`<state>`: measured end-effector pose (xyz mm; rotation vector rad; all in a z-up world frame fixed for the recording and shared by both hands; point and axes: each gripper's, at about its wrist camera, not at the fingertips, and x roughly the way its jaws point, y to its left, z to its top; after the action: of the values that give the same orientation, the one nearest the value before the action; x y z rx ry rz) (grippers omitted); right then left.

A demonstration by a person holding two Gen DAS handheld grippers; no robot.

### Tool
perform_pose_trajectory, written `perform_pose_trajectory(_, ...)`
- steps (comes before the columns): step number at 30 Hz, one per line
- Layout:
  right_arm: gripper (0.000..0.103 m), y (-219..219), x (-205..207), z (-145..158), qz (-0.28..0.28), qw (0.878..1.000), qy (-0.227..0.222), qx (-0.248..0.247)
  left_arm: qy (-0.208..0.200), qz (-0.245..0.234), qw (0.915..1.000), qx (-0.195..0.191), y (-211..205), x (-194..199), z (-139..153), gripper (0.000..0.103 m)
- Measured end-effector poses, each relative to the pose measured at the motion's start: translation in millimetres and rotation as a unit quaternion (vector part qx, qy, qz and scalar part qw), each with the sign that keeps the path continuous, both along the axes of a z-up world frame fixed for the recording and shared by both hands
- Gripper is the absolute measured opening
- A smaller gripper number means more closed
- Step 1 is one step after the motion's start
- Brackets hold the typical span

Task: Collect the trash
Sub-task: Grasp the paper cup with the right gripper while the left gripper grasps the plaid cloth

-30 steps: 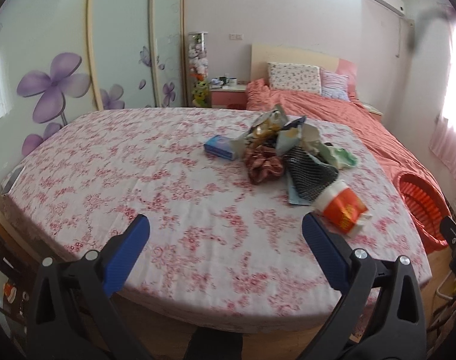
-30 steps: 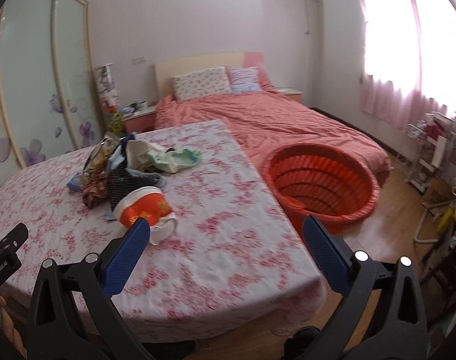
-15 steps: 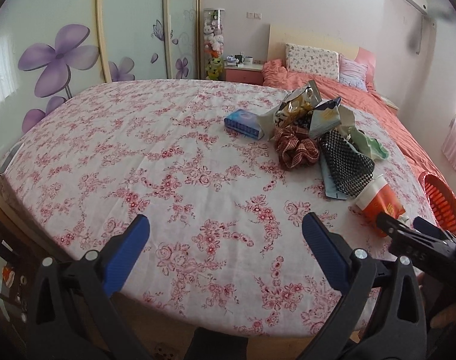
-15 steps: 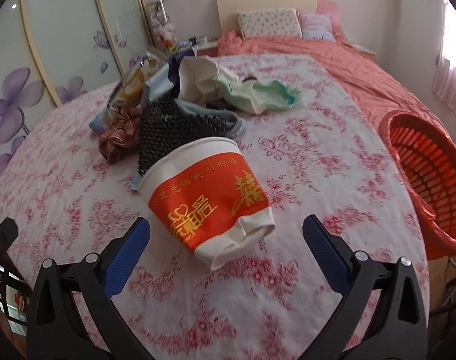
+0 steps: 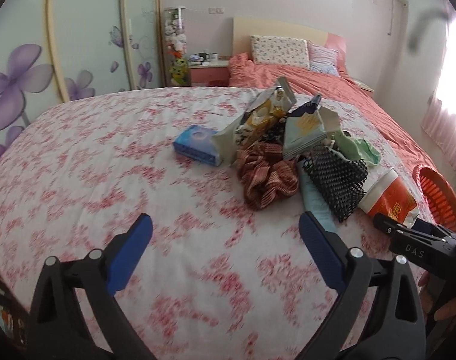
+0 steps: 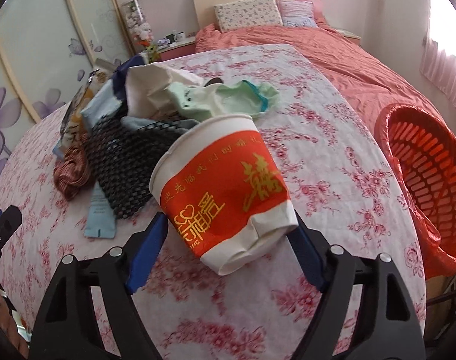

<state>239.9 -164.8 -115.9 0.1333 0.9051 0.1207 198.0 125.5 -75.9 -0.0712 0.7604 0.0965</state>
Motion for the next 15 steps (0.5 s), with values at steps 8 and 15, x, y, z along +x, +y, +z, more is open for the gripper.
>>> perform_pose_trajectory(8, 0.079, -10, 17, -2, -0.007, 1.0, -0.004, 0.02, 0.025, -0.034, 0.9969, -0.067, -2, 50, -17, 0.081)
perform_pose_trajectory(15, 0.079, -6, 22, -3, -0.003, 1.0, -0.01, 0.004, 0.054, -0.042, 0.996, -0.057, -7, 77, -31, 0.065)
